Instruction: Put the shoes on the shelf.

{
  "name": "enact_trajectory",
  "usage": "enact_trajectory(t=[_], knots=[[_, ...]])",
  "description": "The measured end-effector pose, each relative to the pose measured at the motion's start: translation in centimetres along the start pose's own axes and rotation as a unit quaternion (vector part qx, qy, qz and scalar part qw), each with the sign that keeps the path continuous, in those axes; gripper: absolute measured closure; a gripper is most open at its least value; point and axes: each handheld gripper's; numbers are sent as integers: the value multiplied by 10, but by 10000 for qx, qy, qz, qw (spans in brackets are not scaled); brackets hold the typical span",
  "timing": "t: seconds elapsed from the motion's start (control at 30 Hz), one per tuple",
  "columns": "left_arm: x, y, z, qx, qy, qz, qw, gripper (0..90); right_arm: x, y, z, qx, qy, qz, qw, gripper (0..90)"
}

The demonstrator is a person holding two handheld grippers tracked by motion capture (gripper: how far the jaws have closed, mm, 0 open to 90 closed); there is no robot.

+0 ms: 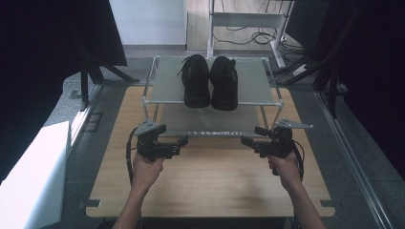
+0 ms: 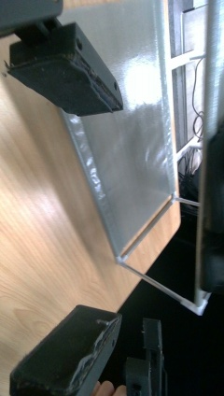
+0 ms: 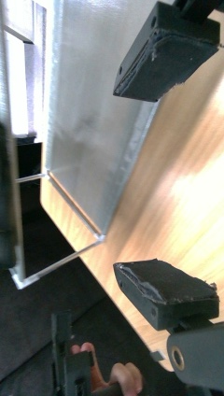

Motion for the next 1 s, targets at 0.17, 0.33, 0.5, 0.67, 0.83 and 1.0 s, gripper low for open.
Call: enact_trajectory(t=[0.17, 0.33, 0.5, 0.67, 0.83, 1.0], knots=[[-2, -2, -17, 51, 66, -68, 9999, 0, 1, 1, -18, -118, 202, 2, 9997, 106], [-3, -4, -35, 67, 85, -94, 9999, 0, 3, 3, -35, -149, 327, 4, 9994, 13], [1, -8, -53, 182, 264, -89, 9994, 0, 6, 7, -52, -258, 470, -22, 9986, 0], [6, -11, -73, 330, 512, -8, 9981, 0, 8, 9, -71, -393, 611, -148, 9972, 0], [11, -13, -91, 408, 733, 105, 9964, 0, 12, 10, -86, -521, 781, -302, 9951, 0], [17, -15, -107, 424, 905, 169, 9949, 0, 18, 11, -100, -798, 1033, -514, 9901, 0]])
Point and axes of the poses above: each handheld gripper's, and its own axes: x roughly forward along the jaws, z roughly out of its top, y roughly to its left, and after that the axes turned 5 degrees about -z, right-handed
